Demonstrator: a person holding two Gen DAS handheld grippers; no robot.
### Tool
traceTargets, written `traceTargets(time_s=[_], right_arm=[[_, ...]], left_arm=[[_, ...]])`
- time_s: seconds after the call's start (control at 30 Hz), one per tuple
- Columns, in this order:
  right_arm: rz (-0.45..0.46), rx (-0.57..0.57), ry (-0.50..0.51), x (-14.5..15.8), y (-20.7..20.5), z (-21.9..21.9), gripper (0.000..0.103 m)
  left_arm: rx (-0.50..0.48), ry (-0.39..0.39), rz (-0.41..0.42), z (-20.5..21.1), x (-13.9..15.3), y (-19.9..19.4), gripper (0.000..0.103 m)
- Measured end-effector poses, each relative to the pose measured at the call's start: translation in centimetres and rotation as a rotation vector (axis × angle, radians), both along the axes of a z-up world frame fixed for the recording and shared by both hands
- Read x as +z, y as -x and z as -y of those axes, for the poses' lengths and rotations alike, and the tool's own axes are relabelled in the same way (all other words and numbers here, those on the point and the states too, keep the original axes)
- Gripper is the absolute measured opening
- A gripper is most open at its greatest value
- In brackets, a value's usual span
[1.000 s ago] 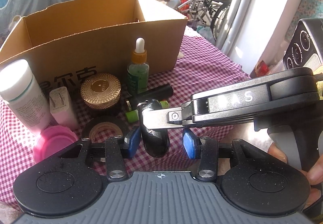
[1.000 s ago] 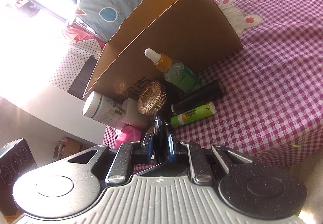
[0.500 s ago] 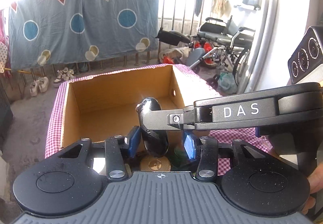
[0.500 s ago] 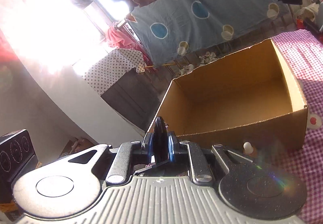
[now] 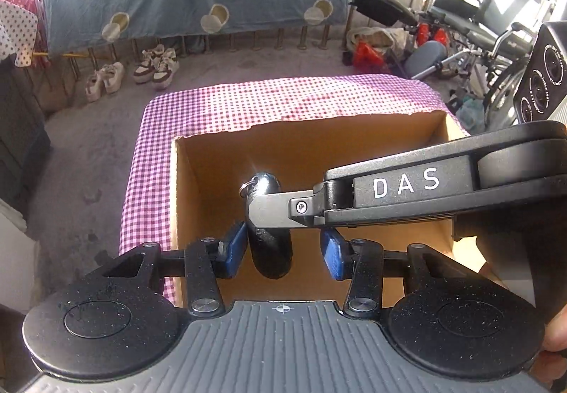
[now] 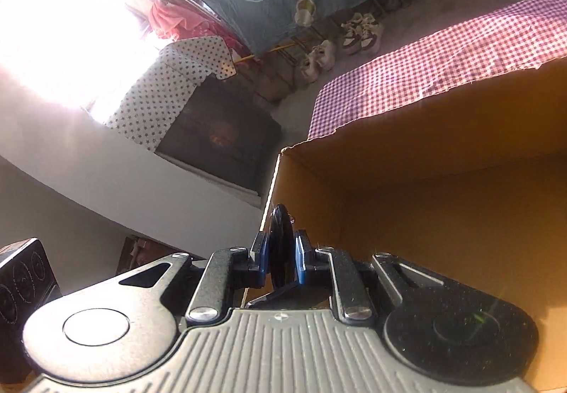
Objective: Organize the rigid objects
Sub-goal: 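Lower the case into the box and open the right gripper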
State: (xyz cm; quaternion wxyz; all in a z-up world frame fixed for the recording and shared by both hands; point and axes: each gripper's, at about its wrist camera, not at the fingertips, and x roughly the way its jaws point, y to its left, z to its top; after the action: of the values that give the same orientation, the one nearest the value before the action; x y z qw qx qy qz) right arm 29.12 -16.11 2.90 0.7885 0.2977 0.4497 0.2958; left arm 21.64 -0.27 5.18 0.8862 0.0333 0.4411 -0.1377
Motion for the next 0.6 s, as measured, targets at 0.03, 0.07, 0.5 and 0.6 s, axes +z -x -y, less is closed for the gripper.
traceTargets(time_s=[0.03, 0.07, 0.5, 0.6], right_arm=[[-0.030, 0.000, -0.010, -0.7, -1.3, -0.3, 0.017], [-0.063, -0.005, -0.022, -1.5, -2.4, -0.6, 0.017], [-0.189, -0.071, 0.003, -7.1, -7.3, -3.3, 0.017], [-0.206, -0.079, 0.024, -7.6, -7.5, -3.3, 0.018]], left_arm=[[0.014, -0.018, -0.011, -0.2, -0.3, -0.5, 0.045], [0.020, -0.040, -0.017, -0.2, -0.7, -0.9, 0.045], [0.076, -0.068, -0.010, -1.1, -1.0, -2.2, 0.049], [0.073, -0.032, -0.003, -1.1, -0.2, -1.8, 0.051]])
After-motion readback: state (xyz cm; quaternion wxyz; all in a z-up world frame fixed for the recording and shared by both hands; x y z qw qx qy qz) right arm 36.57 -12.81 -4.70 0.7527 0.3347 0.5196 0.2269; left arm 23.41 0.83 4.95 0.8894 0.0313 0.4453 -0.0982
